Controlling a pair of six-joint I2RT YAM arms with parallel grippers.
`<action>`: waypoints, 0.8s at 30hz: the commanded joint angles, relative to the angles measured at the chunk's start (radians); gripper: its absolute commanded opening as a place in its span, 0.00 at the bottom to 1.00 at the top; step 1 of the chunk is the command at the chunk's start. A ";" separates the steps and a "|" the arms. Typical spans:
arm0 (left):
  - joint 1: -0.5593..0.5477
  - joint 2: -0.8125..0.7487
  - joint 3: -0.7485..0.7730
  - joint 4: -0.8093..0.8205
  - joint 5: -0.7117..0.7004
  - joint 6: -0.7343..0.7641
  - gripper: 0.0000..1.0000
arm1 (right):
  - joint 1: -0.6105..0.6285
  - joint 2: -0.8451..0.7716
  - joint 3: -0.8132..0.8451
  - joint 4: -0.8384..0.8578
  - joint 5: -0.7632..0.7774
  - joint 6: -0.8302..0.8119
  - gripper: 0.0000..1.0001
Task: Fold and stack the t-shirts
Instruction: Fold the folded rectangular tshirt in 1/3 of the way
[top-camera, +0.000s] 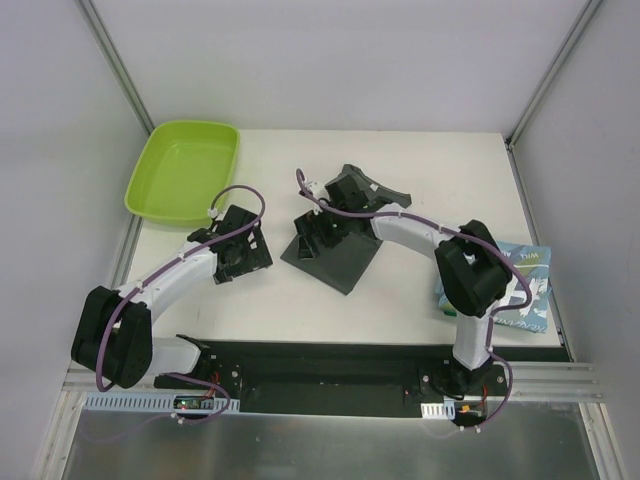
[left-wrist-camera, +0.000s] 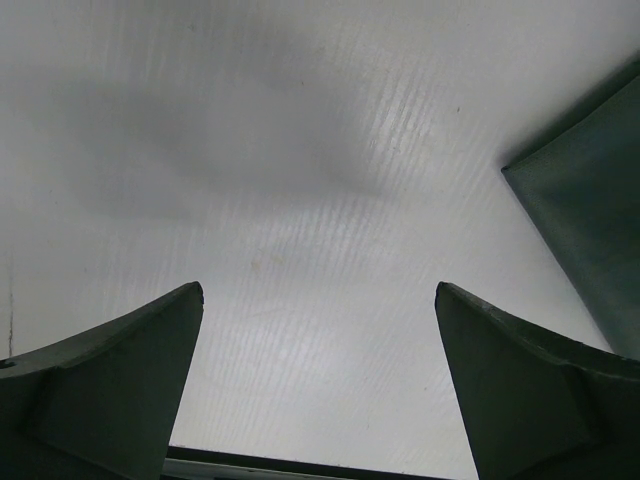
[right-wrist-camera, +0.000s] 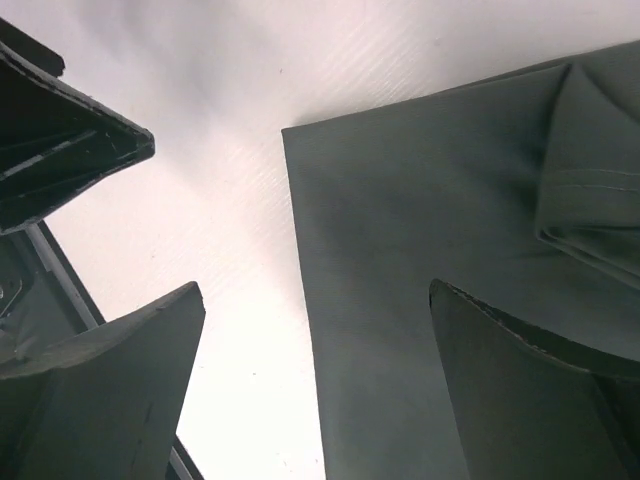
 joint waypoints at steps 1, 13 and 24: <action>0.017 -0.031 -0.013 -0.001 -0.002 0.004 0.99 | -0.003 0.080 0.067 -0.014 -0.030 0.004 0.96; 0.023 -0.013 -0.013 0.016 0.030 0.013 0.99 | -0.134 0.274 0.398 -0.087 0.194 -0.054 0.96; 0.023 0.023 0.025 0.032 0.078 0.017 0.99 | -0.162 0.242 0.509 -0.213 0.444 -0.200 0.96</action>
